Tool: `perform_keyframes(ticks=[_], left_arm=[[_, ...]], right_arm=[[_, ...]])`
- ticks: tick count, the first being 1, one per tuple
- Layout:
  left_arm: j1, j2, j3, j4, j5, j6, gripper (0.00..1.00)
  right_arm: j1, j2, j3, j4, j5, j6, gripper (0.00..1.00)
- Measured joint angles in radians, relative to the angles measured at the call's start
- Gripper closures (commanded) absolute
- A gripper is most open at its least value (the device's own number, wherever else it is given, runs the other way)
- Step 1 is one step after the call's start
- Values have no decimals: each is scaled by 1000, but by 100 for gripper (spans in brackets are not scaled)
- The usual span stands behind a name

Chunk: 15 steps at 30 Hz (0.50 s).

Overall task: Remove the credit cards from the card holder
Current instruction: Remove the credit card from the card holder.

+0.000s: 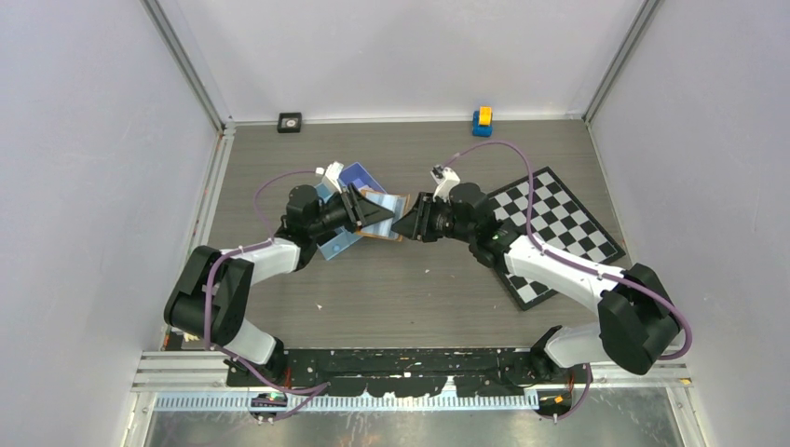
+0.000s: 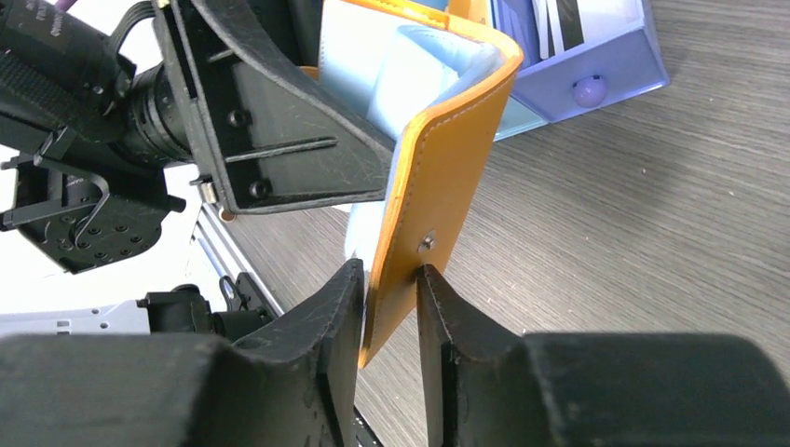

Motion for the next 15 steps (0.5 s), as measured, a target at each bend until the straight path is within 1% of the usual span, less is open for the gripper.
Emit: perform_keyframes(ticks=[2,5,6,10,13,15], left_arm=[[-2,0,0,6,11,-4,69],[-5,0,0,21,21,-9,71],[-5,0,0,27,24,-11,71],[-4,0,0,43,27,-23,72],[5,-3,-2,52,26,-28,72],[13,-6,-8,61,26,-34,67]], right_arm=[[-2,3,2,-7,8,4,60],[-12,16,4,-7,12,12,58],[-17,22,4,-9,13,16,60],[-39,32,4,-21,18,32,74],[-53,32,3,-19,18,47,81],[-58,32,3,-17,14,57,89]])
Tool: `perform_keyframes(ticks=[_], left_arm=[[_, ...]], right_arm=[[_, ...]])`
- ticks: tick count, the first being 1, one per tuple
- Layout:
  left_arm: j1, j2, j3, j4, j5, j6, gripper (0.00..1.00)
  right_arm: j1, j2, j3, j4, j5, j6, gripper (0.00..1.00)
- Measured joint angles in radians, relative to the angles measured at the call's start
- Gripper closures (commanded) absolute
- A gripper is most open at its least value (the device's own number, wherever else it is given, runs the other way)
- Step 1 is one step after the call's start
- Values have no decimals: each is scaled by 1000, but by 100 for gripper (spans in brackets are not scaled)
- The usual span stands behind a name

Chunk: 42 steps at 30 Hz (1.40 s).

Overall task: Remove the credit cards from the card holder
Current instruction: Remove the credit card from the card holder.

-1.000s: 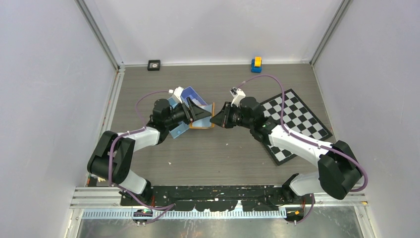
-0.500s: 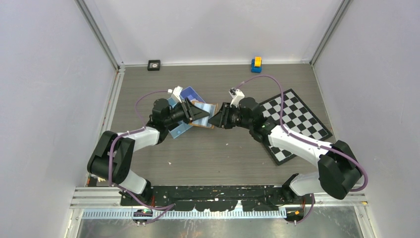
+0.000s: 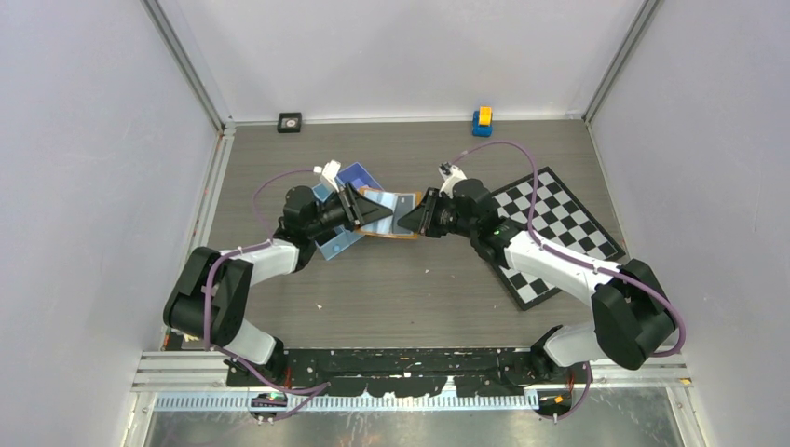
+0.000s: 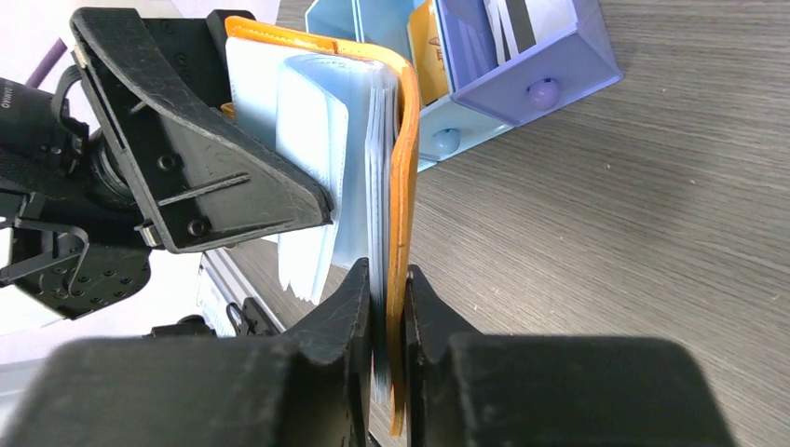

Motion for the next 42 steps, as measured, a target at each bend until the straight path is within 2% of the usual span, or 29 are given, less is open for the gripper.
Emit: perform_keyframes(ticks=[2,8,9,19,24,31,42], left_arm=[[8,0,-9,18,1,-13,55],[56,-13,-48,57,-1,-48,7],[63,-18,-53,58,-6,-50,1],[39,-42,-43,8,-13,-18,0],[-28,-56,29,-172,-41,94,0],[-138,-144,145,-479,-181,303,0],[-159,-144,168,-670,-294,385,0]], right_arm=[[-1,0,0,10,-8,12,94],[-16,0,-4,2,-10,19,97],[-19,0,-4,3,-10,19,97],[-24,0,-4,-4,-12,15,98],[-19,2,5,-32,-10,5,98],[16,17,40,-94,27,-28,98],[99,17,71,-182,149,-106,99]])
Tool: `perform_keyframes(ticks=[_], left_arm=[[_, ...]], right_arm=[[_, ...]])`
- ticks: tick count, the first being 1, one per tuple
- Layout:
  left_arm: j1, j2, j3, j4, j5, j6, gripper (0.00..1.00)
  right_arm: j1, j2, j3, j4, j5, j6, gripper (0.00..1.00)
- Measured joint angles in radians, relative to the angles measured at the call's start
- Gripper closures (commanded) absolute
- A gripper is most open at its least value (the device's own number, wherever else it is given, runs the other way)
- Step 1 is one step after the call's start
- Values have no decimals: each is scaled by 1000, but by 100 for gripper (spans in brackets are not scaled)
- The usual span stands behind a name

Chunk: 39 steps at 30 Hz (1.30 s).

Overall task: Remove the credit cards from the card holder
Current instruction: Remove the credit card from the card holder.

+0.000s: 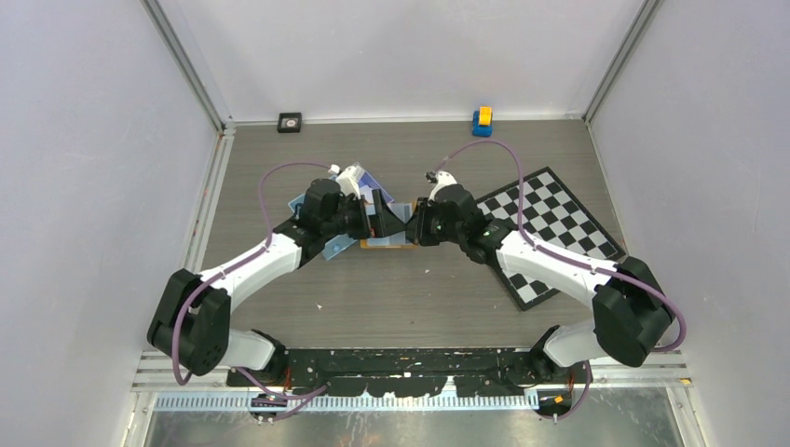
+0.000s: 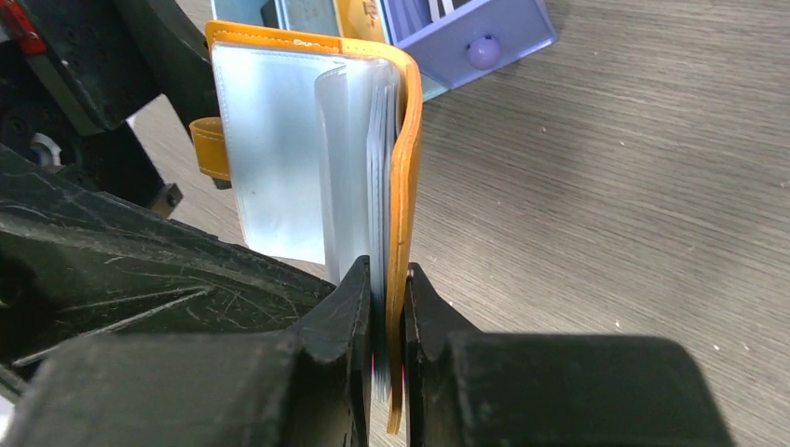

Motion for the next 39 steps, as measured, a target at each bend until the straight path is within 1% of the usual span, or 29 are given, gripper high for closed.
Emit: perform_keyframes(ticks=[5,9,12,13,16,19,23,24,25,26,28,29,30,35,39], left_arm=[[-13,-16,24,-100,-62,35,2],[-3,-31,37,-166,-172,55,7],[20,-44,37,-191,-203,60,12],[33,-51,35,-191,-204,58,17],[91,-76,4,-145,-168,30,27],[146,-86,-37,-94,-113,-8,36],[195,-87,-59,-69,-63,-41,43],[201,-90,-63,-61,-55,-46,44],[205,-94,-65,-56,-47,-52,43],[208,-98,-69,-50,-42,-57,36],[210,-111,-76,-35,-28,-64,12],[211,-118,-81,-24,-19,-68,3],[211,-124,-89,-6,-7,-72,1],[211,-143,-158,150,65,-126,0],[211,-133,-166,216,119,-154,6]], right_arm=[[37,0,2,-34,72,-38,99],[52,0,3,-40,100,-41,100],[56,-1,4,-42,115,-40,99],[56,-2,4,-43,118,-40,100],[43,-3,4,-43,117,-34,99],[12,-3,4,-34,83,-17,100],[-42,-4,-2,6,14,21,100],[-54,-6,-6,18,-1,28,100],[-65,-8,-11,27,-14,37,100],[-74,-10,-14,32,-23,46,99],[-83,-18,-20,38,-37,54,99],[-85,-23,-22,38,-42,57,99],[-85,-26,-22,39,-48,60,100],[-85,-32,-22,54,-69,72,99],[-85,-32,-23,67,-91,77,99]])
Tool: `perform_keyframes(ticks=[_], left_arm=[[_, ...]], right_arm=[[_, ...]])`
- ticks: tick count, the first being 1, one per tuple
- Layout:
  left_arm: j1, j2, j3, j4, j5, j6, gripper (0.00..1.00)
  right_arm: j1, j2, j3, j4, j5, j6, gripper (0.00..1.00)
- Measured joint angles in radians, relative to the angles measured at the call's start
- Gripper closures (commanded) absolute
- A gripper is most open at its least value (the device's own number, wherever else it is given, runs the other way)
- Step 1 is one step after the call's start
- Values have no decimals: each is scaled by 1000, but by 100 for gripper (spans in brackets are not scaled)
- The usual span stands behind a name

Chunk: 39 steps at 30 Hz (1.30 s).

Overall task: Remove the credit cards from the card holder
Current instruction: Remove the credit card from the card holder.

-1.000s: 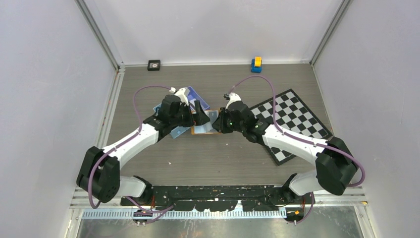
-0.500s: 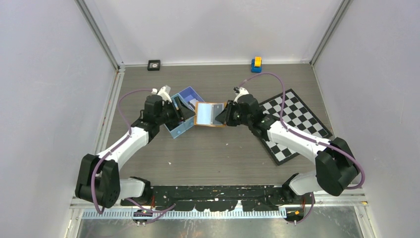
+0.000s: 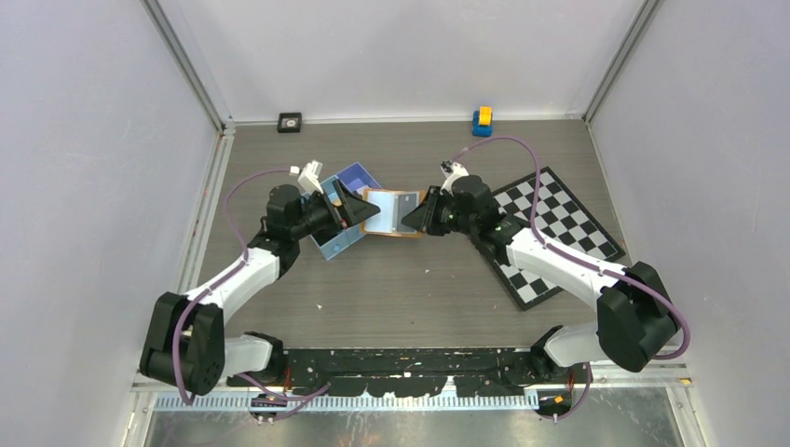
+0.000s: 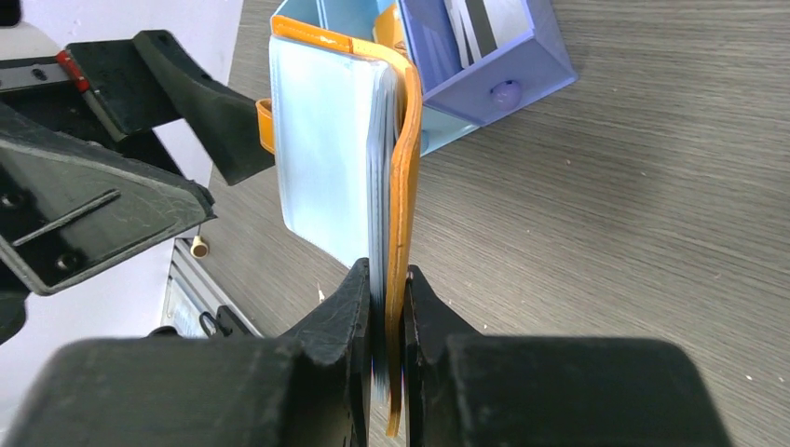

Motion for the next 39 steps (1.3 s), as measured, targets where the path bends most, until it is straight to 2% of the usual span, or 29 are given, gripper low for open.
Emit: perform_keyframes(ticks=[3,7,11,14,16,17,19,20,22,24,28,31,34,39], left_arm=[[0,42,0,69,46,-31,10],[-3,115,3,123,97,-62,23],[-16,180,23,133,129,-75,48],[-21,198,27,154,152,-85,75],[-22,197,27,167,161,-92,89],[-25,195,27,171,163,-89,91],[-27,184,27,170,160,-87,94],[-26,175,27,167,157,-84,96],[-22,149,21,167,142,-83,97],[-7,121,9,168,128,-84,98],[24,87,-16,168,105,-90,98],[31,87,-20,168,96,-95,99],[31,87,-20,169,97,-98,100],[31,88,-20,176,99,-103,100]], right_arm=[[-2,0,-2,21,-26,4,100],[-2,1,-4,54,-76,14,100],[-2,9,-5,88,-121,23,100],[-2,18,-8,91,-134,23,99],[-3,25,-13,92,-135,23,95],[-4,26,-15,91,-133,23,90],[-4,26,-17,90,-124,23,66],[-4,26,-17,91,-114,24,59],[-4,23,-19,91,-84,28,54],[-10,8,-37,93,-63,29,58],[-37,-26,-77,101,-42,40,79],[-48,-30,-79,114,-37,48,87],[-48,-29,-79,129,-48,49,87],[-48,-8,-78,149,-91,54,70]])
